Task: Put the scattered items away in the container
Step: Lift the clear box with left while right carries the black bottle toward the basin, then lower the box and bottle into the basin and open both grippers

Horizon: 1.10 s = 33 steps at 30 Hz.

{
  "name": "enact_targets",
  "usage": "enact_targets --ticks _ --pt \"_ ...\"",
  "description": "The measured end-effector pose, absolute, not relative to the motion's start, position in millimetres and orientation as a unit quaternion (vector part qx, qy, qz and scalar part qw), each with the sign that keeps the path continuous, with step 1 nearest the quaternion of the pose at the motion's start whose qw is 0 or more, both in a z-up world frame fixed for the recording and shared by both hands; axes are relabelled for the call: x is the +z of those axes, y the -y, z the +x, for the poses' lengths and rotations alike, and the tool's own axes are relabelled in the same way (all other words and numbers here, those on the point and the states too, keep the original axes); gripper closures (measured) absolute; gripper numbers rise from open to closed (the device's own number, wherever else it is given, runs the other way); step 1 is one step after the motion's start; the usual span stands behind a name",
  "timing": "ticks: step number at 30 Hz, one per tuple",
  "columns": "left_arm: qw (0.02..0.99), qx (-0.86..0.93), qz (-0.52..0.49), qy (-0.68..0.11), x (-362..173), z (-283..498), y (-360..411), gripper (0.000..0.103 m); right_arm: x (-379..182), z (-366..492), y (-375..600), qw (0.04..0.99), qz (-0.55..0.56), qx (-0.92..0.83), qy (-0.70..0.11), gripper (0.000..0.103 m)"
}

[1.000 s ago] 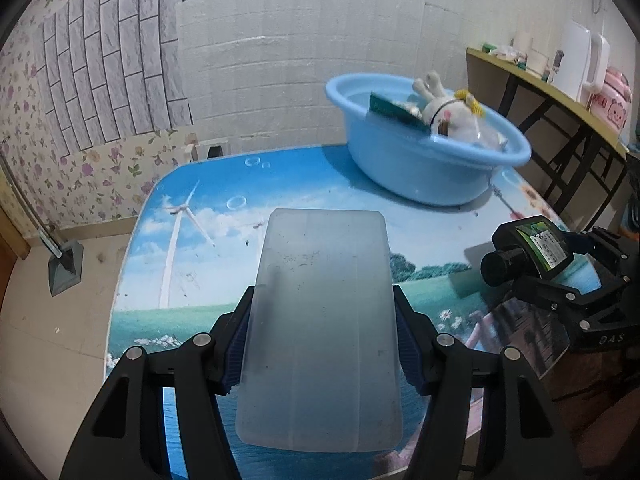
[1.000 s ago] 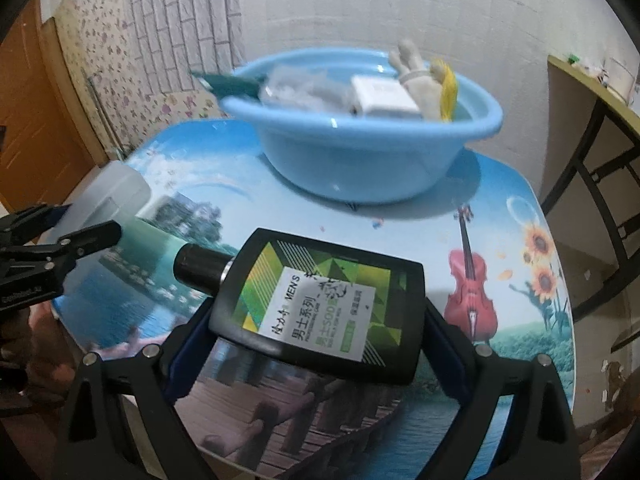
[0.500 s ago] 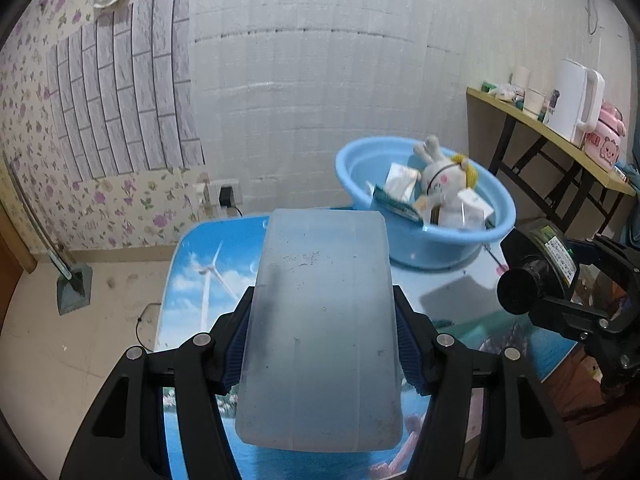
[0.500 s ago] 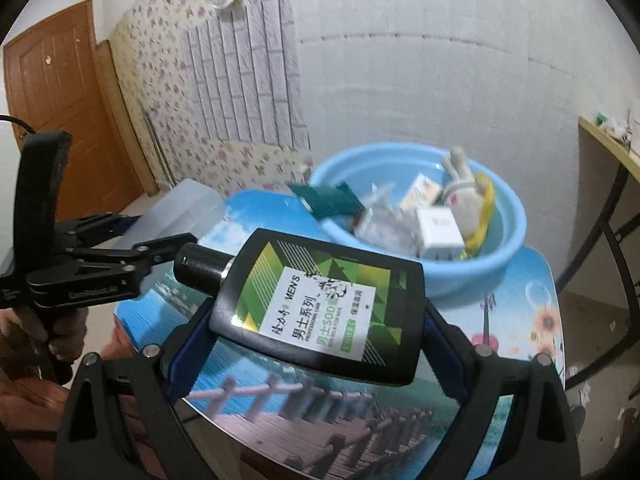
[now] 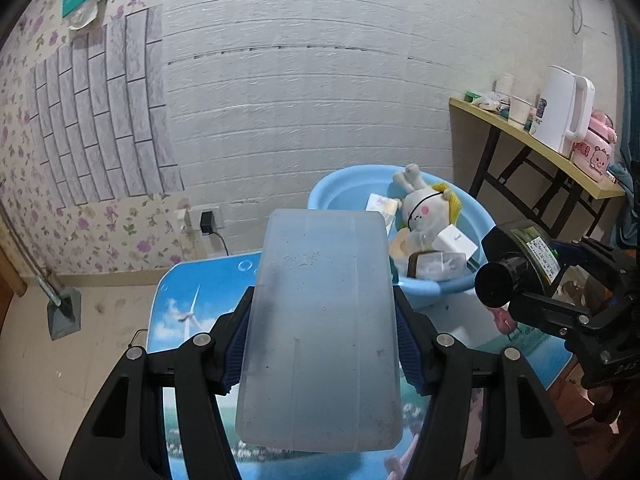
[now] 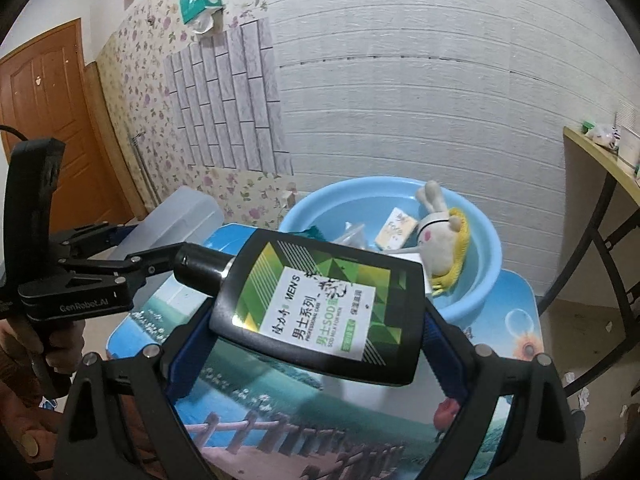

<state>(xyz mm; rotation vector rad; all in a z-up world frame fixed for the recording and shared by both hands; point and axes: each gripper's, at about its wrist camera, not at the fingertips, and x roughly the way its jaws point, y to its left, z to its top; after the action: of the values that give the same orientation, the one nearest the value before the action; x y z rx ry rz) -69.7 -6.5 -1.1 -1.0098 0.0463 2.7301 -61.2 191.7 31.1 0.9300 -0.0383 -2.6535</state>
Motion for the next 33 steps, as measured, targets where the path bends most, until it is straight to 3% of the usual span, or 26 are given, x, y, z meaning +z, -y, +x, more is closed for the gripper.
enact_targets --ticks 33 --pt "0.179 0.910 -0.369 -0.054 -36.0 -183.9 -71.5 0.042 -5.2 -156.9 -242.7 0.104 0.366 -0.924 0.031 0.008"
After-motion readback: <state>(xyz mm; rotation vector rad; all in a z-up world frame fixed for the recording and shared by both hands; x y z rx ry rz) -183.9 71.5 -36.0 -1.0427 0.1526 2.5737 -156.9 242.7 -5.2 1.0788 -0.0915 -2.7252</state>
